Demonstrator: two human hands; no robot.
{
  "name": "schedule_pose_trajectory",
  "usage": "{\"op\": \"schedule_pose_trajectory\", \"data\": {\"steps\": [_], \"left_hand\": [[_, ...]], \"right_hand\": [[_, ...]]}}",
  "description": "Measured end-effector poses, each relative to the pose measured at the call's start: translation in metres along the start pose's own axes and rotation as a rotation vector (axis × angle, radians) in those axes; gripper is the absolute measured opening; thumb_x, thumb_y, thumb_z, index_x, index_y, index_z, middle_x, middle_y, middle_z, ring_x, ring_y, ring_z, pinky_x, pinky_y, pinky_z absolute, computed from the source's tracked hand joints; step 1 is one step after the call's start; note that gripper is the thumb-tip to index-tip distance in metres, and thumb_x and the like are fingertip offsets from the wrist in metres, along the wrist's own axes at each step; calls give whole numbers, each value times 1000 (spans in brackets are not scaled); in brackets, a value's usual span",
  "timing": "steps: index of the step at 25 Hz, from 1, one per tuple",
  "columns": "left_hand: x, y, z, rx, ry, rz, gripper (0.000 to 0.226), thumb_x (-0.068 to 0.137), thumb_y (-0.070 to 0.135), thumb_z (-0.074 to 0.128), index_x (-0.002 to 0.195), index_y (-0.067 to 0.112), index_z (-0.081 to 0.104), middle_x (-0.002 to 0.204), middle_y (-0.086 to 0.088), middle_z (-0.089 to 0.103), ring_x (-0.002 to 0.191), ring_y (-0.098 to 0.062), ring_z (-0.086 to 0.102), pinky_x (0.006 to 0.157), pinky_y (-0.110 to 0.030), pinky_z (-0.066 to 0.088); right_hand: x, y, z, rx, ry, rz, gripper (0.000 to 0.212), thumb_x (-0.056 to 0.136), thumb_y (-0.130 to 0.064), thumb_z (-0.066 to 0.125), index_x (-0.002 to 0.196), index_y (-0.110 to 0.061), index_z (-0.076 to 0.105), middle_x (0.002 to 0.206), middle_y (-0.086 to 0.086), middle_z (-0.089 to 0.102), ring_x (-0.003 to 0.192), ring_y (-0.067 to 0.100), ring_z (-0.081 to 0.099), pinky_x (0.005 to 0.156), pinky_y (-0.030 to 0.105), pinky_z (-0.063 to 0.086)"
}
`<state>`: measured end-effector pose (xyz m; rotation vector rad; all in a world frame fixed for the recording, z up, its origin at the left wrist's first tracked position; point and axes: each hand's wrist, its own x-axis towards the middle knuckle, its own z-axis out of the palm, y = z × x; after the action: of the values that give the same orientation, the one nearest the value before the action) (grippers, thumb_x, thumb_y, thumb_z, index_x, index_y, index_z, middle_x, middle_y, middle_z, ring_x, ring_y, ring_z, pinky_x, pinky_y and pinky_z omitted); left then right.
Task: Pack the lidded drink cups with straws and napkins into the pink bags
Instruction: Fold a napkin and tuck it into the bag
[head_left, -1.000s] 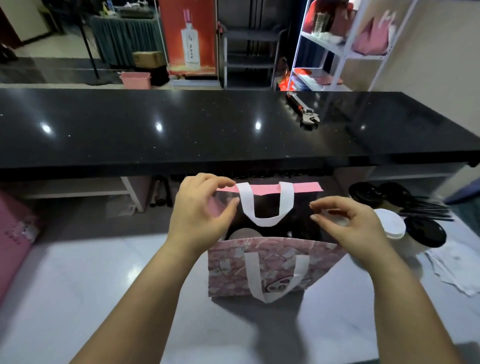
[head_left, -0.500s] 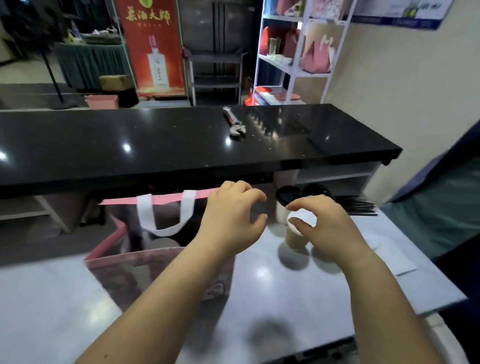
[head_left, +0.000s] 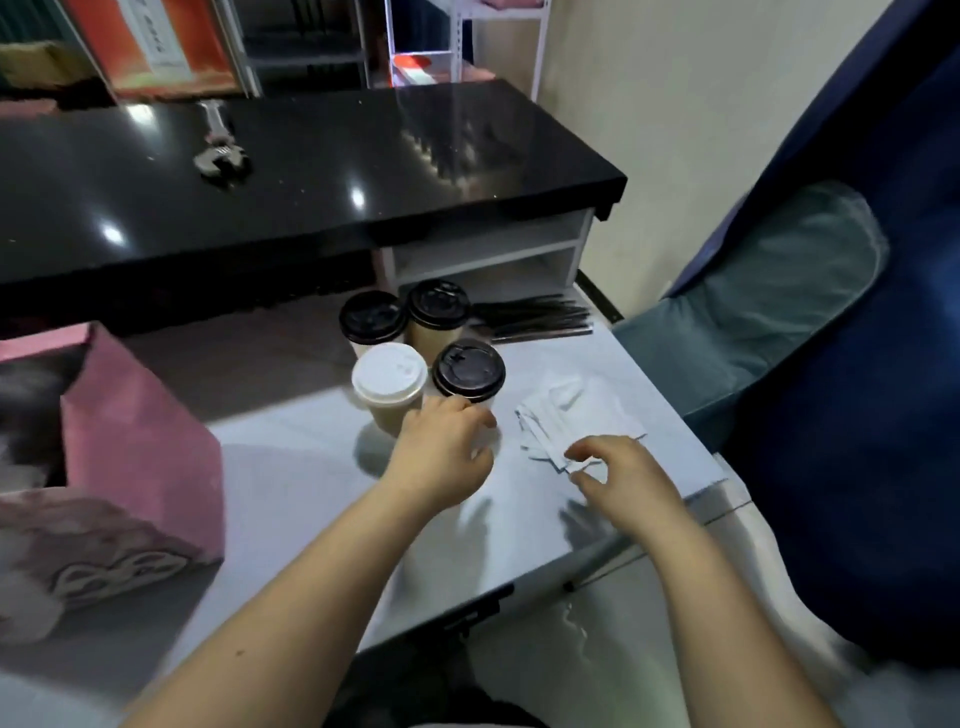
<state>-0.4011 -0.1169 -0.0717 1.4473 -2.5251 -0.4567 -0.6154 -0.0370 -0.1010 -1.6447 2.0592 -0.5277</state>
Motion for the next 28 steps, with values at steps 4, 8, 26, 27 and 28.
{"op": "schedule_pose_trajectory", "data": {"steps": [4, 8, 26, 27, 28], "left_hand": [[11, 12, 40, 1, -113, -16, 39, 85, 35, 54, 123, 31, 56, 125, 5, 54, 120, -21, 43, 96, -37, 38], [19, 15, 59, -28, -132, -44, 37, 85, 35, 54, 121, 31, 58, 120, 5, 56, 117, -20, 45, 97, -38, 37], [32, 29, 48, -16, 2, 6, 34, 85, 29, 56, 119, 29, 60, 120, 8, 56, 119, -19, 44, 97, -38, 36], [38, 32, 37, -1, 38, 25, 34, 86, 28, 56, 120, 29, 60, 120, 7, 56, 119, -20, 44, 96, -38, 36], [43, 35, 24, 5, 81, 42, 34, 86, 27, 56, 119, 28, 60, 118, 7, 57, 118, -21, 44, 95, -39, 36]], "right_hand": [[24, 32, 20, -17, 39, 28, 24, 88, -14, 59, 110, -20, 66, 116, -4, 62, 116, 21, 45, 93, 30, 39], [79, 36, 18, -108, 110, 61, 25, 90, -21, 58, 115, -20, 63, 123, 0, 58, 118, 28, 40, 95, 37, 37], [75, 38, 24, -166, 452, -5, 6, 77, -6, 61, 83, -6, 63, 82, 11, 63, 80, 34, 55, 70, 40, 41], [73, 30, 10, -157, 503, -46, 8, 77, -7, 60, 84, -7, 63, 84, 10, 63, 81, 34, 55, 71, 40, 42], [72, 19, -4, -146, 555, -100, 10, 76, -8, 58, 85, -8, 62, 84, 8, 63, 81, 33, 55, 72, 40, 42]]}}
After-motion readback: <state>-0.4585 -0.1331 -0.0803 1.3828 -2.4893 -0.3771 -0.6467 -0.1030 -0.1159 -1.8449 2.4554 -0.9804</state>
